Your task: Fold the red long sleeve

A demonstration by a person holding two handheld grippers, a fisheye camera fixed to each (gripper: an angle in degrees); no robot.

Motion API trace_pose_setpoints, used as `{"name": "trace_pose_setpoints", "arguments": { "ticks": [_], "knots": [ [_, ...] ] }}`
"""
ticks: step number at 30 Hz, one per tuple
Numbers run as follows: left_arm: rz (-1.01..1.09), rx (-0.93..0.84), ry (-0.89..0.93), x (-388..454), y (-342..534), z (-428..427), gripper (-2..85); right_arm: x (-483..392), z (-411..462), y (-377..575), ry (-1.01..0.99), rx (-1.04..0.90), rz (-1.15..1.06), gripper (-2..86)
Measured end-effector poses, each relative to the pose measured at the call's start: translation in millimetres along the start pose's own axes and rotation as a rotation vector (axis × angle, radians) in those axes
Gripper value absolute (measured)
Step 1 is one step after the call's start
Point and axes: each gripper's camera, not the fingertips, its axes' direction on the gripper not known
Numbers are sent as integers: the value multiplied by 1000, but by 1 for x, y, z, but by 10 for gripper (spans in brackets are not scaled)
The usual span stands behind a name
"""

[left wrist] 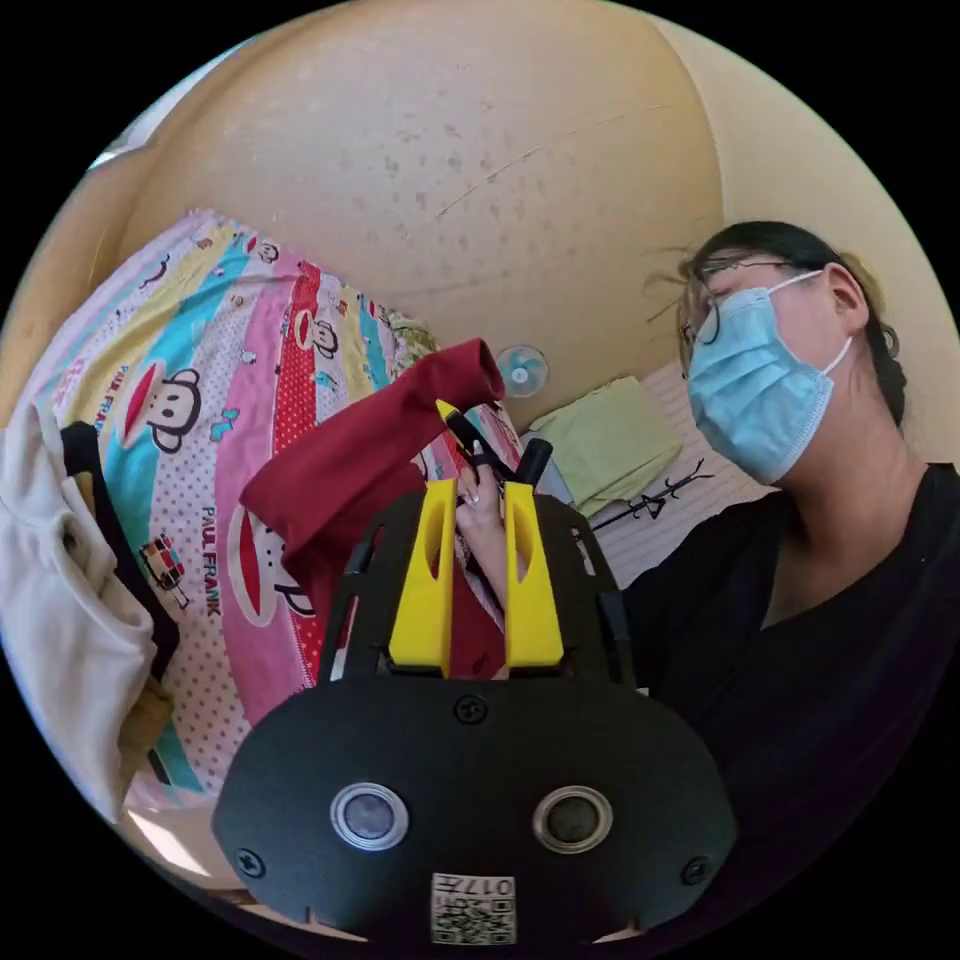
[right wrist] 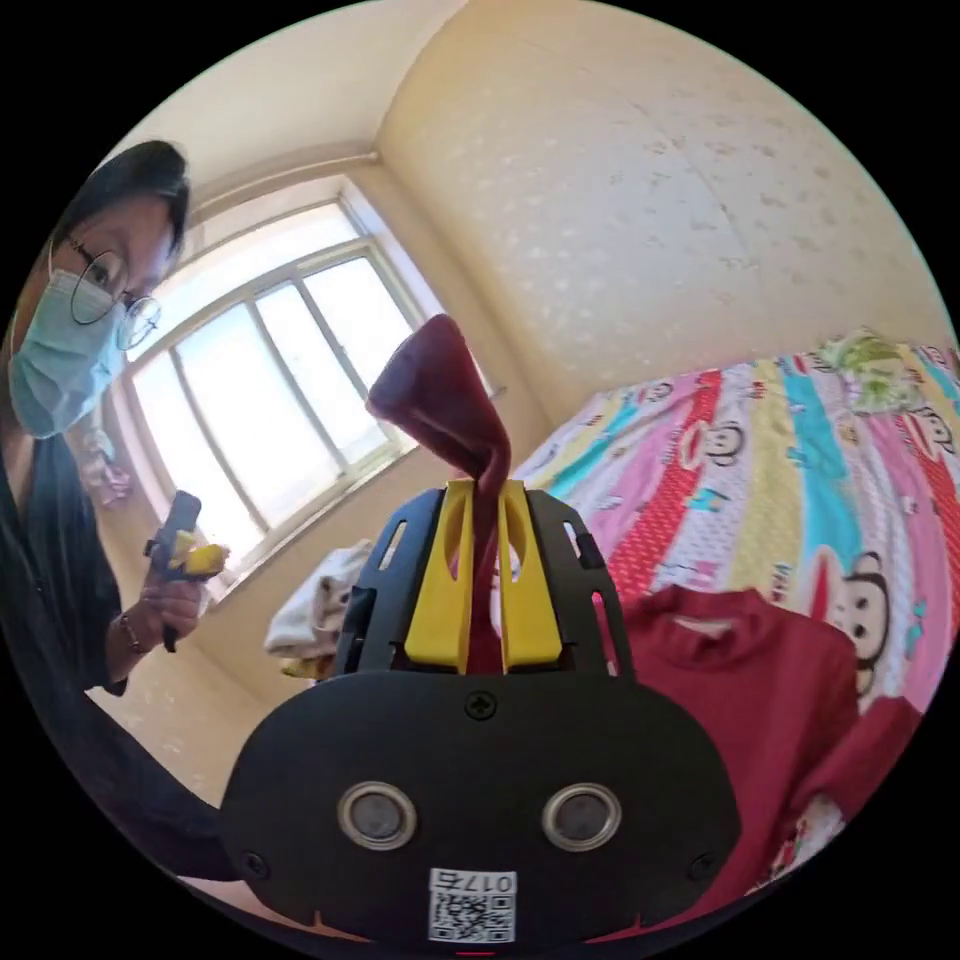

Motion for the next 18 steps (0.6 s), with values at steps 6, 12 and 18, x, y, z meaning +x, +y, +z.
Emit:
{"name": "trace_pose_setpoints", "arguments": {
  "ticks": [6, 12, 18],
  "knots": [
    [-202, -231, -387, -114, 72, 118, 134, 82, -56, 70, 393, -376, 224, 103],
    [-105, -464, -607, -146, 129, 186, 115, 77, -85, 157, 493, -879, 373, 126],
    [-135, -527, -446, -143, 112, 120, 22, 29, -116, 135, 373, -1051, 230, 50]
  ]
}}
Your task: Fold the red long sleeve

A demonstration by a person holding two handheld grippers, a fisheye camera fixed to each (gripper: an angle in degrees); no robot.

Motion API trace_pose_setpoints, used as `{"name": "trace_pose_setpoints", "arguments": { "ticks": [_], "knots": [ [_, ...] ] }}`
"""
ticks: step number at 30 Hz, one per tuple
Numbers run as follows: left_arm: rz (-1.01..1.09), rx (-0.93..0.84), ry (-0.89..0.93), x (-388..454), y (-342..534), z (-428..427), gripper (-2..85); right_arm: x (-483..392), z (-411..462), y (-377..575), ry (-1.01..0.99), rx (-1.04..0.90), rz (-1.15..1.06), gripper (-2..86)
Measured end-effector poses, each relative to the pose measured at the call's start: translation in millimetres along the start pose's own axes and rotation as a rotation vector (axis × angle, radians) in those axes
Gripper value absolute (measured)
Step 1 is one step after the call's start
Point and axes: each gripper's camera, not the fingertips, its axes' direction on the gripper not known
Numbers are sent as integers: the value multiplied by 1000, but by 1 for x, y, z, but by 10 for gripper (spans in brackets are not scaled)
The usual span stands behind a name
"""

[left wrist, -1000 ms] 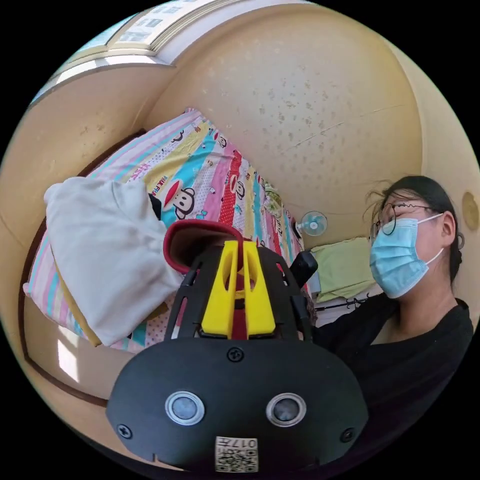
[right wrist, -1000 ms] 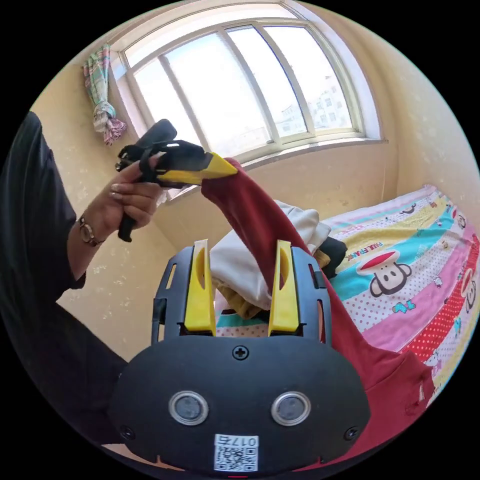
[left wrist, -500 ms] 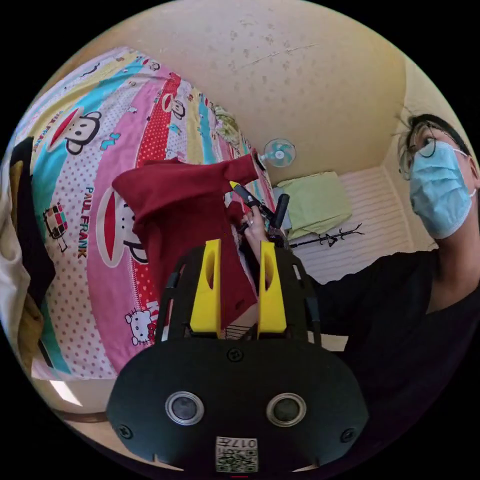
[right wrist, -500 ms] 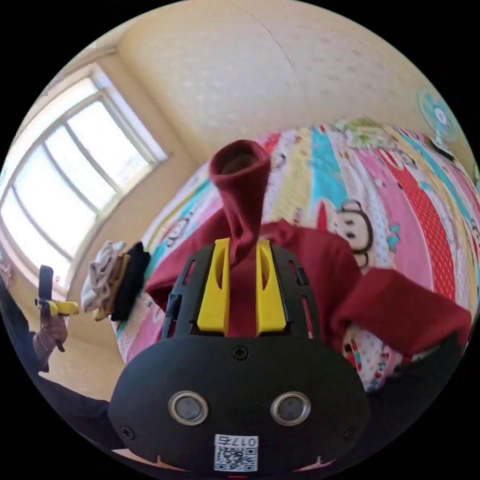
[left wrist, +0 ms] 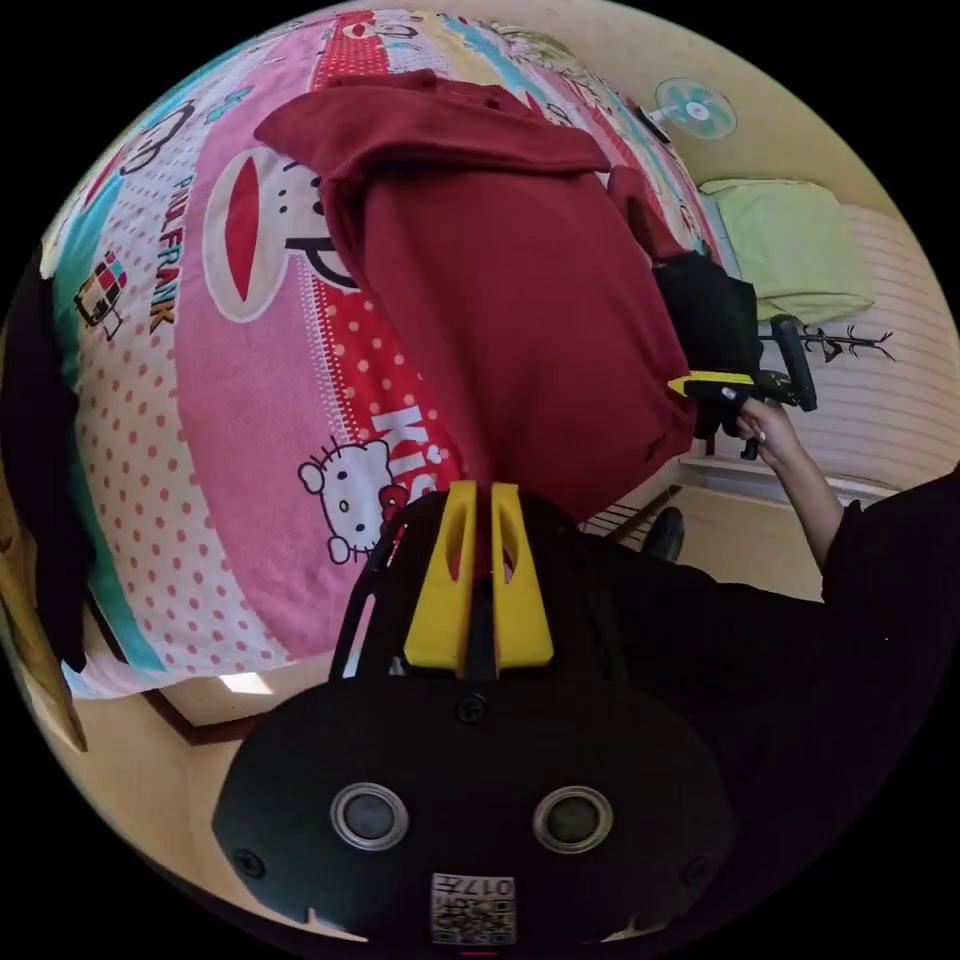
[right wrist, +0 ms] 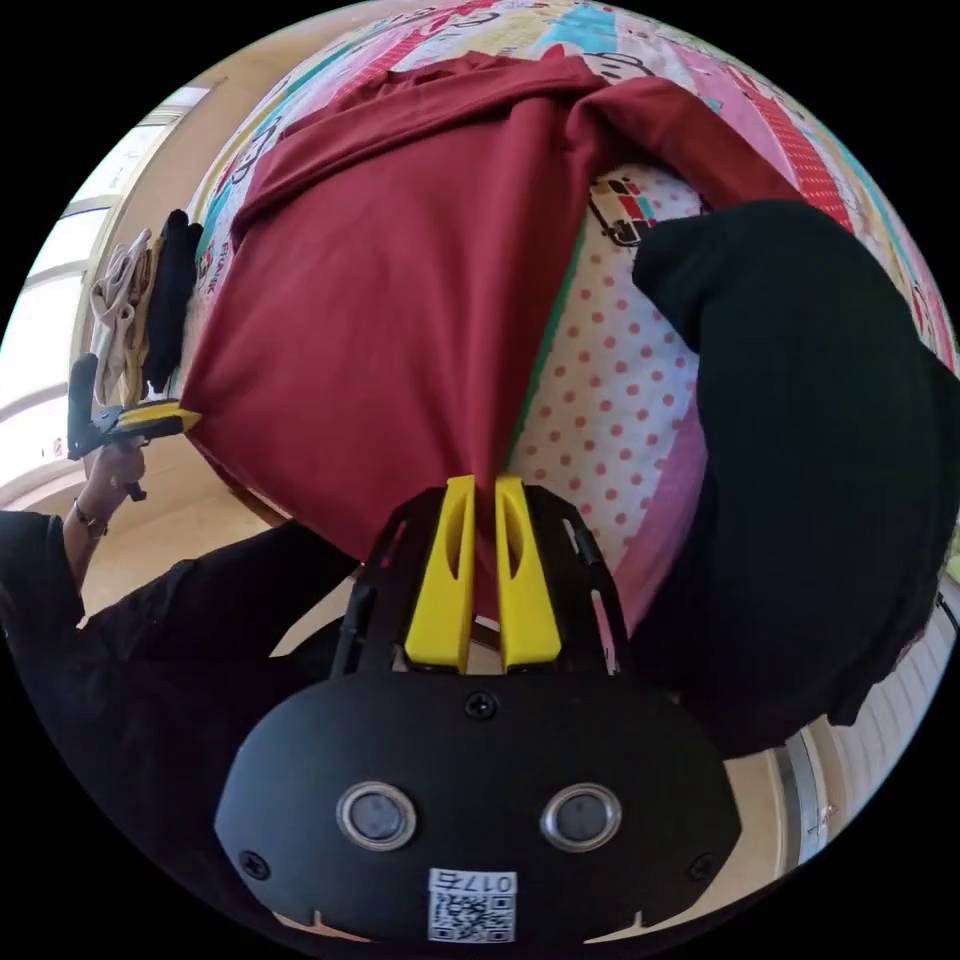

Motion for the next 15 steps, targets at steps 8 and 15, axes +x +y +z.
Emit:
{"name": "trace_pose_setpoints", "arguments": {
  "ticks": [8, 15],
  "knots": [
    [-355, 99, -41, -87, 25, -25, 68, 0, -19, -11, -309, -41, -31, 90],
    [-179, 374, -92, -114, -136, -60, 118, 26, -44, -20, -567, 190, 112, 140]
  ]
}}
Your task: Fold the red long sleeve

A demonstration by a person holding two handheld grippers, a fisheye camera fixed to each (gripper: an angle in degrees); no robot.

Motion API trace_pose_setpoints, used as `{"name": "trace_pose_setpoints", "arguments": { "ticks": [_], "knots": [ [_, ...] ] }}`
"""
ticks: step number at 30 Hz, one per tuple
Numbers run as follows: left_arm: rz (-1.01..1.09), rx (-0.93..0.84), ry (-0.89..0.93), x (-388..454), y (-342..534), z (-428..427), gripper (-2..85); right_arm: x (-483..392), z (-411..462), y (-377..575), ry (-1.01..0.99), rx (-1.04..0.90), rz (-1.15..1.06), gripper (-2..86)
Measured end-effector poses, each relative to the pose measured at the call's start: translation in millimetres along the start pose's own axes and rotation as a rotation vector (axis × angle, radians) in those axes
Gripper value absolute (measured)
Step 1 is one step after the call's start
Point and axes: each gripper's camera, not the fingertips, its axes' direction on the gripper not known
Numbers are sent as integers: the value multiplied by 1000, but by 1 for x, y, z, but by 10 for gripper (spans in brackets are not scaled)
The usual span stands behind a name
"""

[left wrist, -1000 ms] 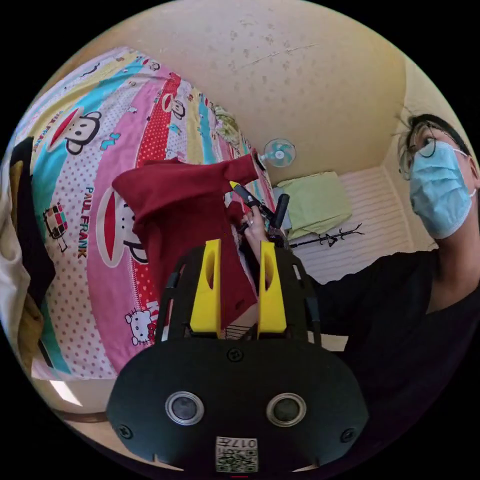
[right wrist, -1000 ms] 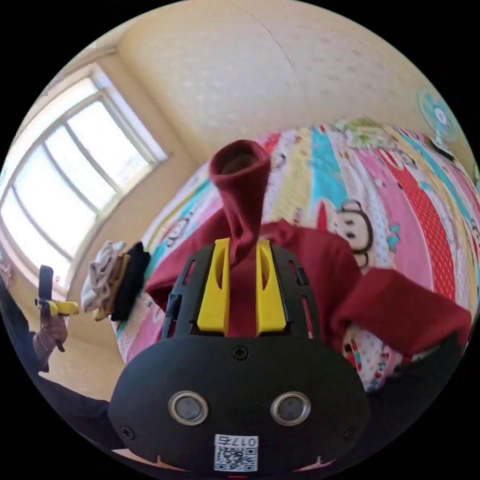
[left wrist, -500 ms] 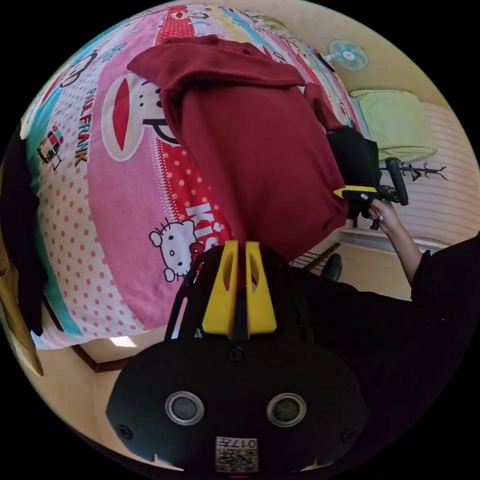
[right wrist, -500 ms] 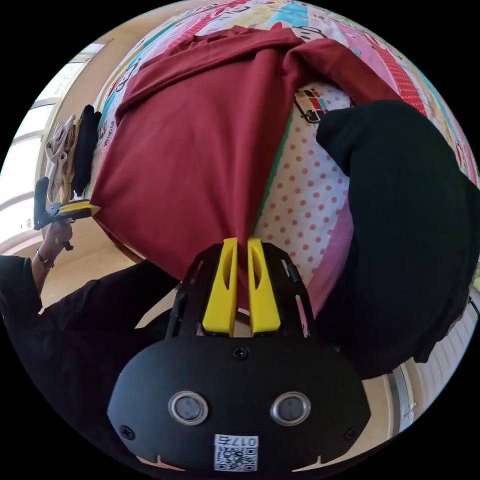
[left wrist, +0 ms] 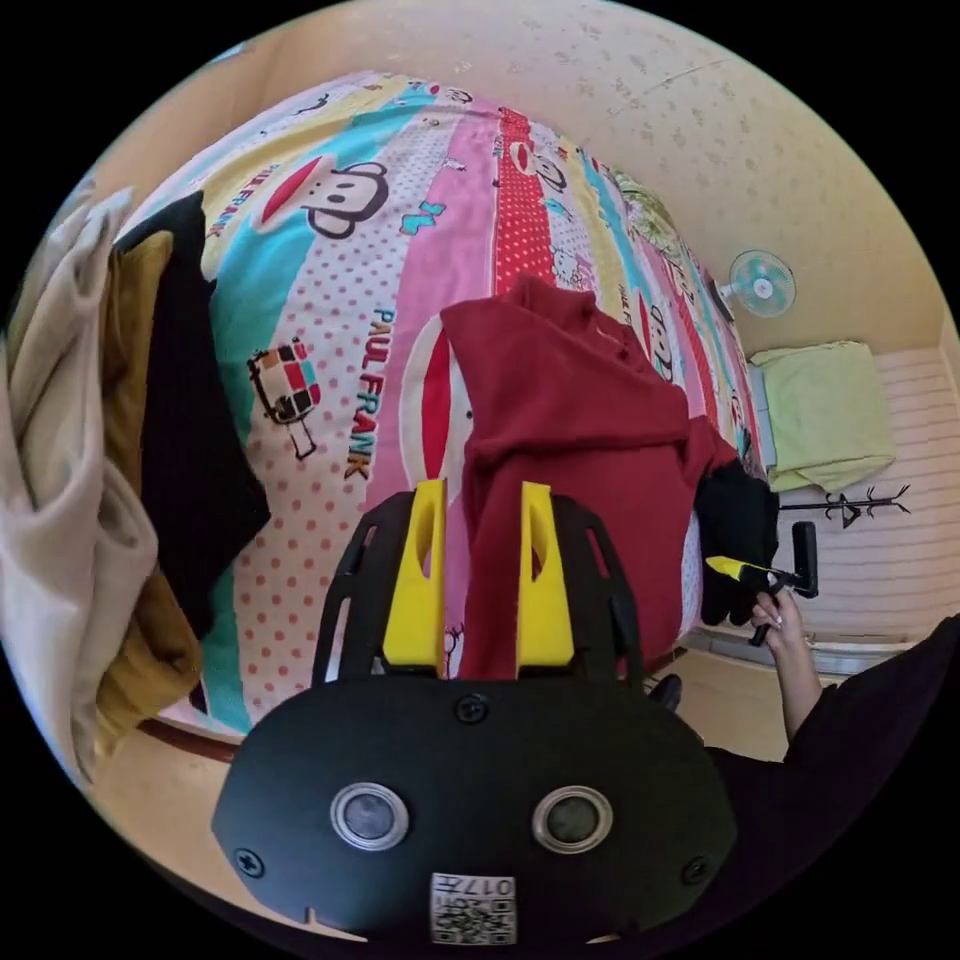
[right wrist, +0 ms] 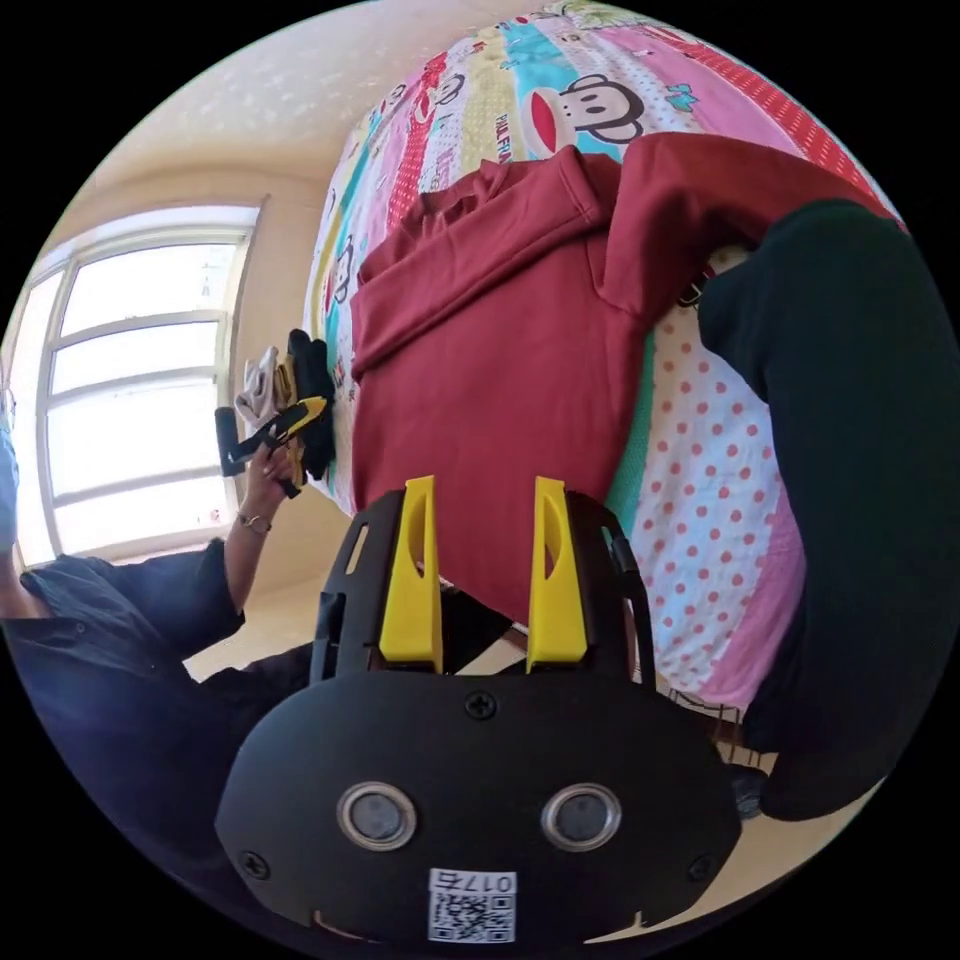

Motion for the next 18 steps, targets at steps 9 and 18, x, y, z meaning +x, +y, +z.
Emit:
{"name": "trace_pose_setpoints", "arguments": {
  "ticks": [9, 18],
  "knots": [
    [30, -135, 186, -38, -107, 64, 55, -29, -58, 14, 17, 143, -105, 156],
    [-6, -1, -109, -47, -74, 38, 92, 31, -194, -63, 270, 481, 114, 154]
  ]
}}
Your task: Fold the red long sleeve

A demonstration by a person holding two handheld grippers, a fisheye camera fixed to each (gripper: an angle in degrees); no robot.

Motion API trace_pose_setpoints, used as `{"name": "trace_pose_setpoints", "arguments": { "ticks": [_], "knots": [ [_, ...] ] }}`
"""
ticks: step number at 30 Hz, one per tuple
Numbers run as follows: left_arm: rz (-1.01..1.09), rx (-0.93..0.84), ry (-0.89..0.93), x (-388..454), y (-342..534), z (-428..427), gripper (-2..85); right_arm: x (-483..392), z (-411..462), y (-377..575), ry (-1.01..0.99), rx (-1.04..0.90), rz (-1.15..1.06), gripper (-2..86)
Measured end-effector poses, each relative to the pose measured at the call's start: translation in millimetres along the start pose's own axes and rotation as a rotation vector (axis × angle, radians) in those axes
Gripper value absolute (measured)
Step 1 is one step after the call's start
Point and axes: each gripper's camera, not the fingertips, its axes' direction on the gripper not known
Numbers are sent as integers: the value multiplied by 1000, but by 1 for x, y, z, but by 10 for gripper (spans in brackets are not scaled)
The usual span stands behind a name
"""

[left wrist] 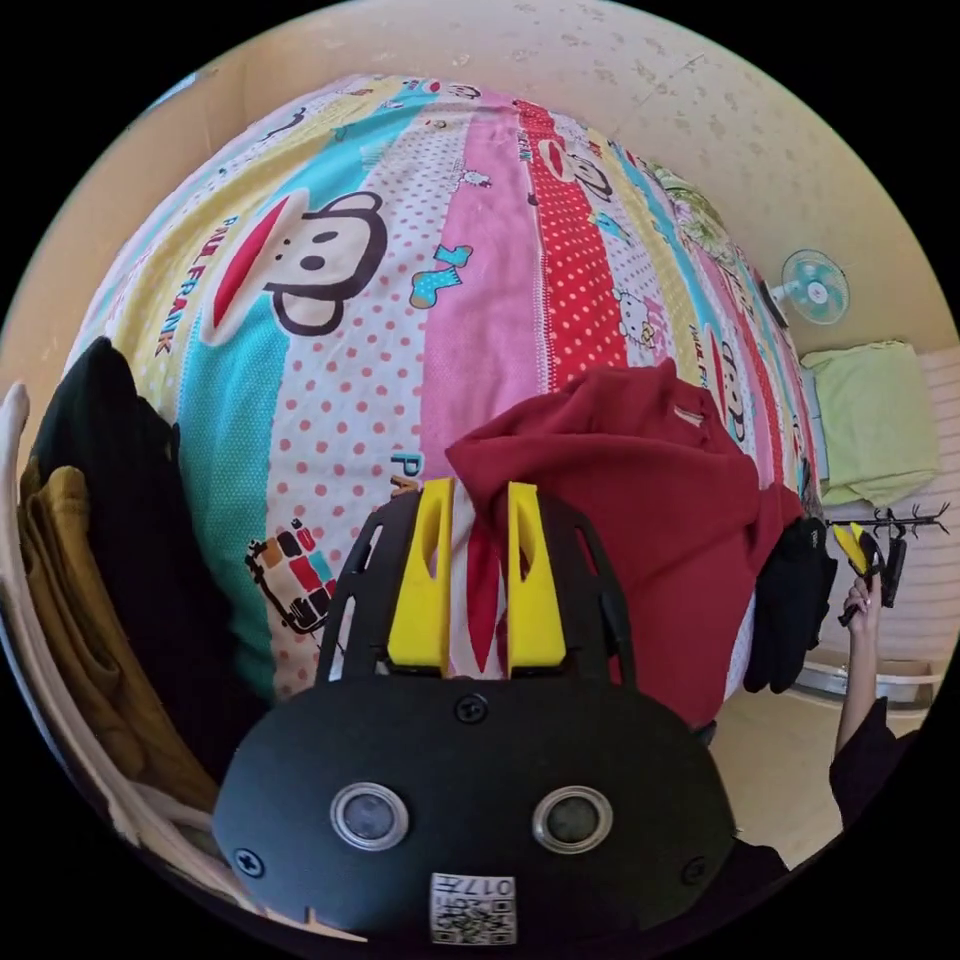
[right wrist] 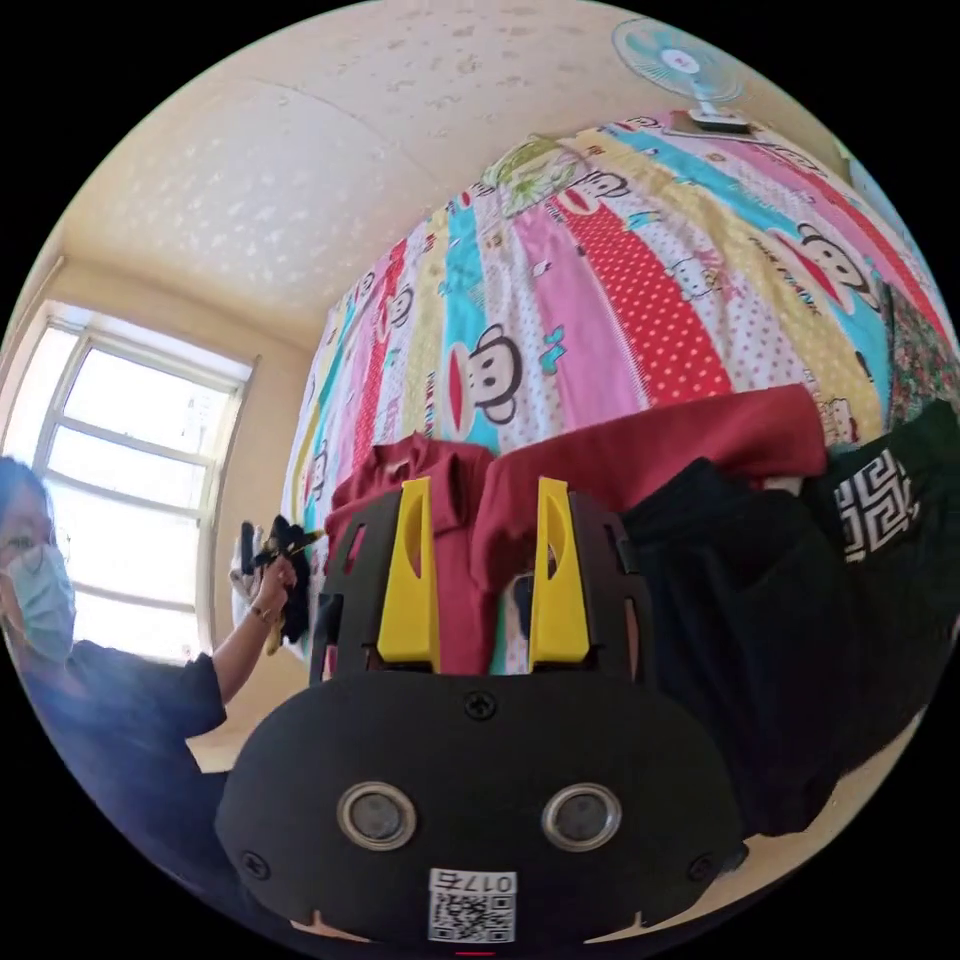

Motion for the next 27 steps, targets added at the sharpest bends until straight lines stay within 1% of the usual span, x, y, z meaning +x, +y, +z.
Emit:
{"name": "trace_pose_setpoints", "arguments": {
  "ticks": [1, 2, 3, 4, 6, 8, 9, 10, 13, 14, 16, 18, 19, 20, 21, 22, 23, 25, 26, 27],
  "knots": [
    [8, 51, 35, 2, 10, -10, 95, 12, -4, -18, 163, -14, 36, 157],
    [11, 75, 40, 3, 16, -15, 96, 19, -5, -26, 245, -25, 60, 159],
    [15, 110, 33, 7, 29, -25, 97, 37, -9, -40, 383, -30, 110, 163],
    [19, 123, 30, 12, 42, -31, 98, 57, -11, -49, 451, -40, 150, 161],
    [22, 90, 62, 20, 62, -31, 100, 92, -6, -56, 455, -95, 214, 157],
    [21, 31, 98, 27, 82, -23, 100, 122, 0, -58, 390, -147, 290, 160],
    [20, 1, 95, 32, 95, -19, 99, 133, 0, -60, 355, -137, 289, 163],
    [30, -17, 76, 38, 106, -18, 98, 138, -2, -62, 367, -117, 249, 165],
    [65, -48, 15, 48, 126, -17, 96, 155, 2, -73, 470, -161, 198, 164],
    [67, -50, 8, 49, 129, -17, 95, 161, 5, -74, 455, -188, 200, 163],
    [64, -51, 8, 50, 133, -17, 93, 182, 25, -77, 263, -388, 146, 118],
    [42, -54, 25, 48, 133, -14, 91, 188, 32, -78, 233, -513, 114, 67],
    [16, -60, 44, 46, 131, -13, 89, 181, 24, -81, 226, -503, 61, 44],
    [2, -59, 57, 44, 129, -14, 88, 175, 16, -83, 217, -475, 29, 40],
    [-20, -45, 88, 41, 127, -18, 87, 159, -8, -87, 176, -393, -41, 33],
    [-35, -20, 113, 39, 125, -25, 84, 139, -40, -88, 93, -291, -119, 29],
    [-42, -6, 122, 38, 125, -28, 82, 129, -58, -87, 48, -240, -156, 27],
    [-87, 23, 165, 32, 128, -32, 77, 94, -130, -78, -96, -79, -249, 22],
    [-99, 21, 189, 32, 129, -30, 77, 86, -147, -75, -135, -42, -275, 21],
    [-115, 8, 250, 31, 133, -24, 76, 69, -181, -66, -221, 21, -334, 20]
  ]
}}
